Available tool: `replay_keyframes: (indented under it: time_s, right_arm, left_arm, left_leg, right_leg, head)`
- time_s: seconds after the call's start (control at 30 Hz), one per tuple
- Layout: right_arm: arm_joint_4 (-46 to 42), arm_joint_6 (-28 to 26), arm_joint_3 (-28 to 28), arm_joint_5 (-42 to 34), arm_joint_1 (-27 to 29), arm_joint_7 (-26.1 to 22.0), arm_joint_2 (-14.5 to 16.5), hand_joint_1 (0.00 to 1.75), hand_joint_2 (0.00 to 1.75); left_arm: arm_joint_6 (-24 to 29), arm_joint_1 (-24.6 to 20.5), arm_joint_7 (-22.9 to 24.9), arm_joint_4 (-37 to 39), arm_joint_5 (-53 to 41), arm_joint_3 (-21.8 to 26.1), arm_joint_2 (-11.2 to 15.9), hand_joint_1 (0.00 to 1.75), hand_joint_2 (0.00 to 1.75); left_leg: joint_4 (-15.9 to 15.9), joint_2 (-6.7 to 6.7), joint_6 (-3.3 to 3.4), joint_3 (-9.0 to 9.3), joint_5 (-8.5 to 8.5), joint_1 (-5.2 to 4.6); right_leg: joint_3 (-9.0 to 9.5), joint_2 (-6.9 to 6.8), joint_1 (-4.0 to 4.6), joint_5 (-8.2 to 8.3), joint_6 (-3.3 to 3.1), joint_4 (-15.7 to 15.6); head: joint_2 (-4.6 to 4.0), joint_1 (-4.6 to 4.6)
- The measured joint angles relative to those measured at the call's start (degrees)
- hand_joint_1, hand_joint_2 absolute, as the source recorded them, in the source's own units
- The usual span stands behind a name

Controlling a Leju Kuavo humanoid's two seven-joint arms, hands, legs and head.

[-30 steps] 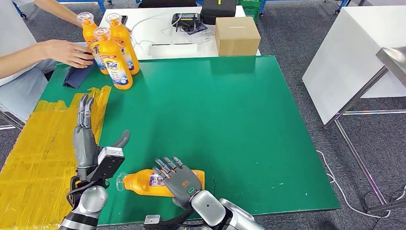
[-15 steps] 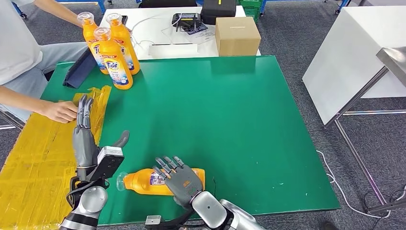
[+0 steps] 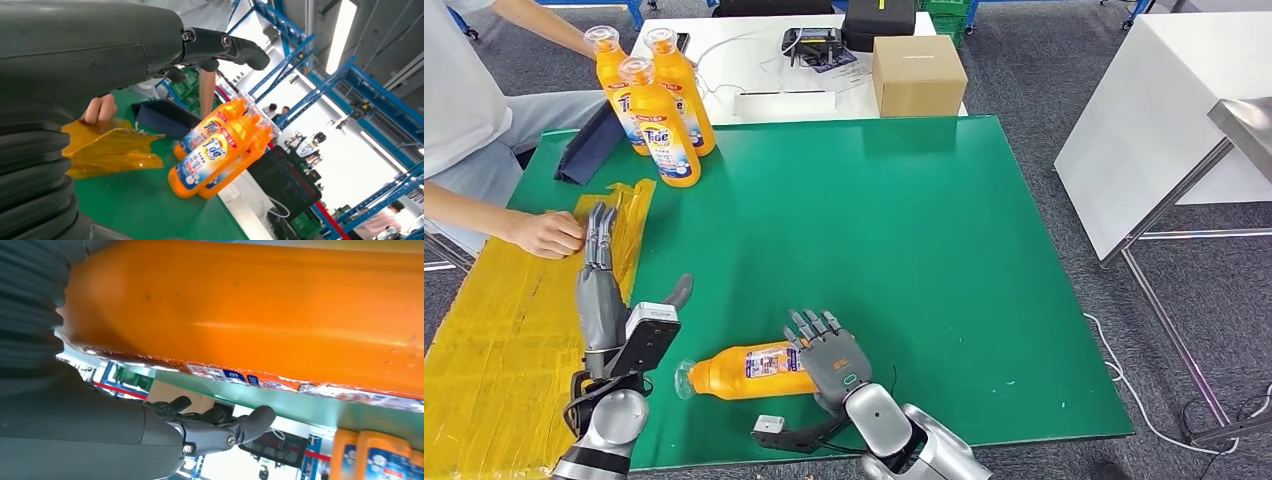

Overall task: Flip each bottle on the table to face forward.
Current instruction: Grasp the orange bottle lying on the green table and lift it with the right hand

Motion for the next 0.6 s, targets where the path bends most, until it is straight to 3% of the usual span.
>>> replay_keyframes:
  time_s: [0.17,0.3,0.33,0.6]
  right_arm:
    - [3.3,0.3,-1.3,-0.5,-1.5,0.1,0.8,0.05,1.75]
    - [6.1,0.9,-2.2,-1.5,-2.7,0.0,1.5,1.56,1.75]
    - [7.0,1.2,-2.4,-1.8,-3.0,-0.2,1.7,1.66,1.75]
    - [14.6,1.9,-3.5,-4.4,-6.5,-2.8,3.2,1.75,1.75]
  left_arm:
    - [-0.6,-0.2,0.2,0.7,0.6,0.1,-0.2,0.0,1.75]
    - [-1.2,-0.5,0.2,1.4,1.2,0.1,-0.3,0.0,1.75]
    - [-1.3,-0.7,0.2,1.6,1.2,0.1,-0.3,0.0,1.75]
    - [-1.1,-2.4,-0.2,3.6,0.2,-0.6,-0.6,0.0,1.75]
  left_leg:
    - [0.0,0.0,0.0,0.05,0.0,0.0]
    - [0.0,0.01,0.0,0.17,0.0,0.0]
    - [0.0,0.01,0.0,0.21,0.0,0.0]
    - [0.0,0.01,0.0,0.65,-0.01,0.0]
  right_leg:
    - [0.03,0.0,0.0,0.0,0.0,0.0]
    - [0.13,0.0,0.0,0.0,0.0,0.0]
    - [0.16,0.0,0.0,0.0,0.0,0.0]
    - [0.33,0.0,0.0,-0.01,-0.01,0.0]
  head:
    - [0.0,0.0]
    - [0.0,0.0]
    - [0.0,0.0]
    - [0.0,0.0]
